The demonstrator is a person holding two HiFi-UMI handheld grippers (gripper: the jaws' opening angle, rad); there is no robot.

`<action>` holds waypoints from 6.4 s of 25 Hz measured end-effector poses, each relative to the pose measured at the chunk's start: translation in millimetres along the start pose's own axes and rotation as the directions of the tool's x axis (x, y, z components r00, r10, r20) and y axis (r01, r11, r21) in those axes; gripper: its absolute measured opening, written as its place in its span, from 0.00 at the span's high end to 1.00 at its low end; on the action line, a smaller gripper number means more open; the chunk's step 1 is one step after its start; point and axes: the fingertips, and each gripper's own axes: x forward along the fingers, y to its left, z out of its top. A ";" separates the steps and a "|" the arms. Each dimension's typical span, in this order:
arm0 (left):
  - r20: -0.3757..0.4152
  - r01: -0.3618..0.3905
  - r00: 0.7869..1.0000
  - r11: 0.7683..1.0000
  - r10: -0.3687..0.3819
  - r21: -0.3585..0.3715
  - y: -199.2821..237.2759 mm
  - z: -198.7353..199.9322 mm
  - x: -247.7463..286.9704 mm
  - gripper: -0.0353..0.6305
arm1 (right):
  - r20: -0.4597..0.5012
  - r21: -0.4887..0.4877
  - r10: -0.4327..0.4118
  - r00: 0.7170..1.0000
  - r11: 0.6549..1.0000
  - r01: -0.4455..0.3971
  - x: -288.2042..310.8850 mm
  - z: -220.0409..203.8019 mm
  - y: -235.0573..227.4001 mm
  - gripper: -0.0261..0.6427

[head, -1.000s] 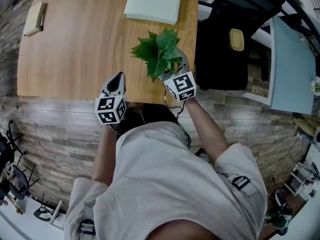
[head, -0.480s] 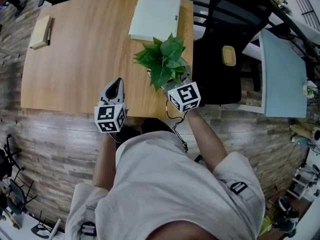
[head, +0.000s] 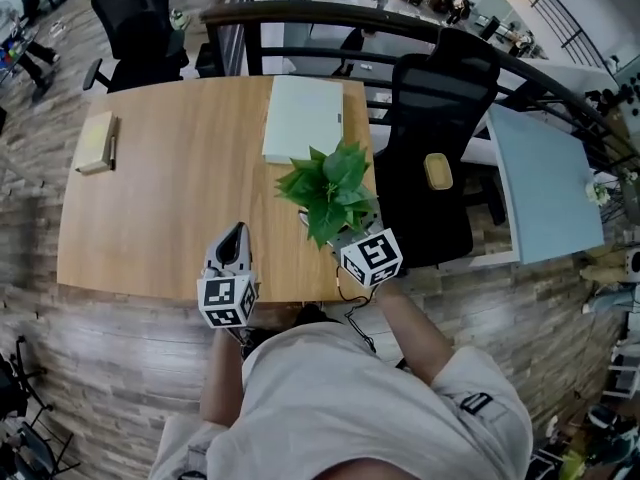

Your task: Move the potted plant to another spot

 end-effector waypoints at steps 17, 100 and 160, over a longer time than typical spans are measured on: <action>0.029 -0.038 0.999 0.999 0.037 0.008 98.8 -5.4 -109.3 0.93 | 0.027 -0.021 0.004 1.000 1.000 -0.003 36.0 28.9 129.8 0.27; -0.247 -0.011 0.969 0.999 -0.001 -0.046 450.1 -40.1 -56.7 0.93 | -0.149 0.243 0.094 0.984 0.968 -0.056 354.2 -63.3 263.3 0.27; -0.258 0.118 0.953 0.980 -0.157 -0.161 655.2 -69.3 -27.0 0.93 | -0.245 0.295 0.241 0.939 0.941 -0.165 579.2 -168.1 419.8 0.28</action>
